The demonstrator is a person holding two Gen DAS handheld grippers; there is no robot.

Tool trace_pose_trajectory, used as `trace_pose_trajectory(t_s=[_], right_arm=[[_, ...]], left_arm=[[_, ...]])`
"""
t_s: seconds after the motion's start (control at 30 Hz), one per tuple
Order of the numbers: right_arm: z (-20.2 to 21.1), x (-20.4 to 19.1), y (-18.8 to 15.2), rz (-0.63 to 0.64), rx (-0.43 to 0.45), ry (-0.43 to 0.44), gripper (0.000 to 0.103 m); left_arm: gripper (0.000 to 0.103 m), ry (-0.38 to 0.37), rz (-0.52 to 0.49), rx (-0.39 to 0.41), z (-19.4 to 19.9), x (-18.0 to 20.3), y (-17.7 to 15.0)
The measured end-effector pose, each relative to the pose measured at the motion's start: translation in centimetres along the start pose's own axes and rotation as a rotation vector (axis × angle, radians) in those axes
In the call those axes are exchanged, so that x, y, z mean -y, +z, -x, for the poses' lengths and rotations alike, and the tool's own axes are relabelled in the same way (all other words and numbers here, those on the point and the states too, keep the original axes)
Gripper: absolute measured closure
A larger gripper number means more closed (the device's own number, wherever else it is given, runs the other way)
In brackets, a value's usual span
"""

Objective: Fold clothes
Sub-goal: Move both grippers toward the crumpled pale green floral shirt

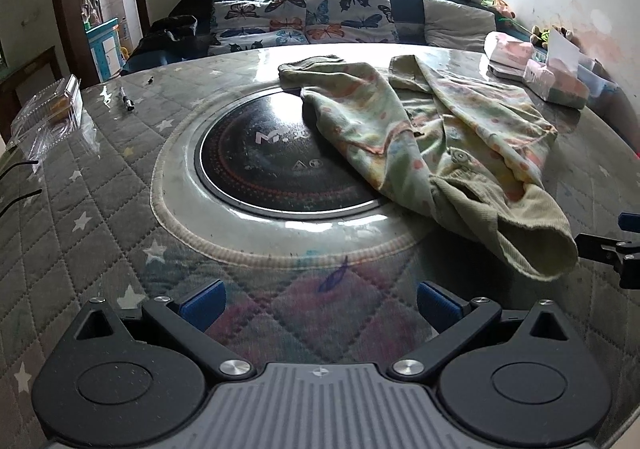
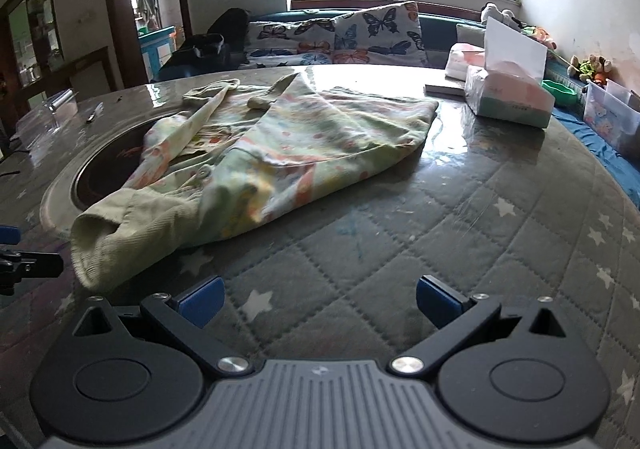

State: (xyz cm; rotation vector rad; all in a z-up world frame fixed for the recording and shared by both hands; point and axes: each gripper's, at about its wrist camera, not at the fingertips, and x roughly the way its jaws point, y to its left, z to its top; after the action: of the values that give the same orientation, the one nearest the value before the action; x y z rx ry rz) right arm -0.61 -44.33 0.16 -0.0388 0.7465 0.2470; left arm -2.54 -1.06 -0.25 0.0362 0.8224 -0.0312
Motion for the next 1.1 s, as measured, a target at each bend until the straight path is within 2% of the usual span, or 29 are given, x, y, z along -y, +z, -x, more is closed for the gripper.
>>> trace_pose_trajectory(t_s=[0.37, 1.1], right_arm=[[1.1, -0.8, -0.5, -0.001, 0.009, 0.002, 0.000], [1.3, -2.3, -1.0, 0.018, 0.006, 0.030, 0.000]], left_arm=[[0.000, -0.021, -0.041, -0.002, 1.3, 0.5, -1.3], [0.000, -0.037, -0.082, -0.028, 1.4, 1.7, -1.5]])
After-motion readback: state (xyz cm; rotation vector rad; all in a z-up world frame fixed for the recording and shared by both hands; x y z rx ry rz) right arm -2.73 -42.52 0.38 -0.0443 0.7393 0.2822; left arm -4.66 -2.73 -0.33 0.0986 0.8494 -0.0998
